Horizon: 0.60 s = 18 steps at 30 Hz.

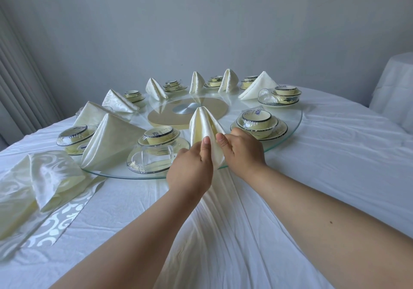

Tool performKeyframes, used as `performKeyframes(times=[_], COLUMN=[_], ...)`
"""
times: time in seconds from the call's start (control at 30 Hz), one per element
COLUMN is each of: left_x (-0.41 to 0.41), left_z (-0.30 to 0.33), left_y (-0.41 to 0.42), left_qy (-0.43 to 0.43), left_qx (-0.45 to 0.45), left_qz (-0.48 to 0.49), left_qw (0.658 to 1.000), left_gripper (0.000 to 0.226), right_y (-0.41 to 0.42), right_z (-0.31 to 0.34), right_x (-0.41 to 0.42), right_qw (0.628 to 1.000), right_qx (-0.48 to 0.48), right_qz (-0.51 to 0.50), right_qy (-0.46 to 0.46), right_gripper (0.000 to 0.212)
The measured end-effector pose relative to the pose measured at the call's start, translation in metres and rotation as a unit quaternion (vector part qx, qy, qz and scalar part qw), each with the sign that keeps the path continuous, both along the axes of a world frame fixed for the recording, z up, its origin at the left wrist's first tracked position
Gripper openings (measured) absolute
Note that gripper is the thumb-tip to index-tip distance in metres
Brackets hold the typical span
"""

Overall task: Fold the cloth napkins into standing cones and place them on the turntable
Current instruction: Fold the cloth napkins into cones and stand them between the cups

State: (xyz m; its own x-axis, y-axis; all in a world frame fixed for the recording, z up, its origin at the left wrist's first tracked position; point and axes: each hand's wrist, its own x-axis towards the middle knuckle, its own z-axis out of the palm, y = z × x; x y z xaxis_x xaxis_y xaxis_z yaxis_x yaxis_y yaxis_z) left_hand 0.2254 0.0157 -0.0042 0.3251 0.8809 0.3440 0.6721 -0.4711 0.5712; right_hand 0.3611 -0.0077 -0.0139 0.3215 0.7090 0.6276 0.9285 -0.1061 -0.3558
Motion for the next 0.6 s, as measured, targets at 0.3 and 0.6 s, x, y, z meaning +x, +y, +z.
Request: performKeyframes(times=[0.3, 0.6], left_x=[-0.067, -0.224], left_z=[0.009, -0.016], left_y=[-0.003, 0.029], left_qy=[-0.024, 0.029], left_qx=[0.108, 0.089], left_qz=[0.059, 0.232], left_qw=[0.992, 0.968], left_gripper=[0.052, 0.038], right_y=[-0.002, -0.039], right_z=[0.033, 0.018], right_x=[-0.022, -0.136], right_qw=[0.993, 0.945], right_qx=[0.098, -0.099], right_qz=[0.062, 0.261], right_qy=[-0.04, 0.171], right_gripper=[0.063, 0.052])
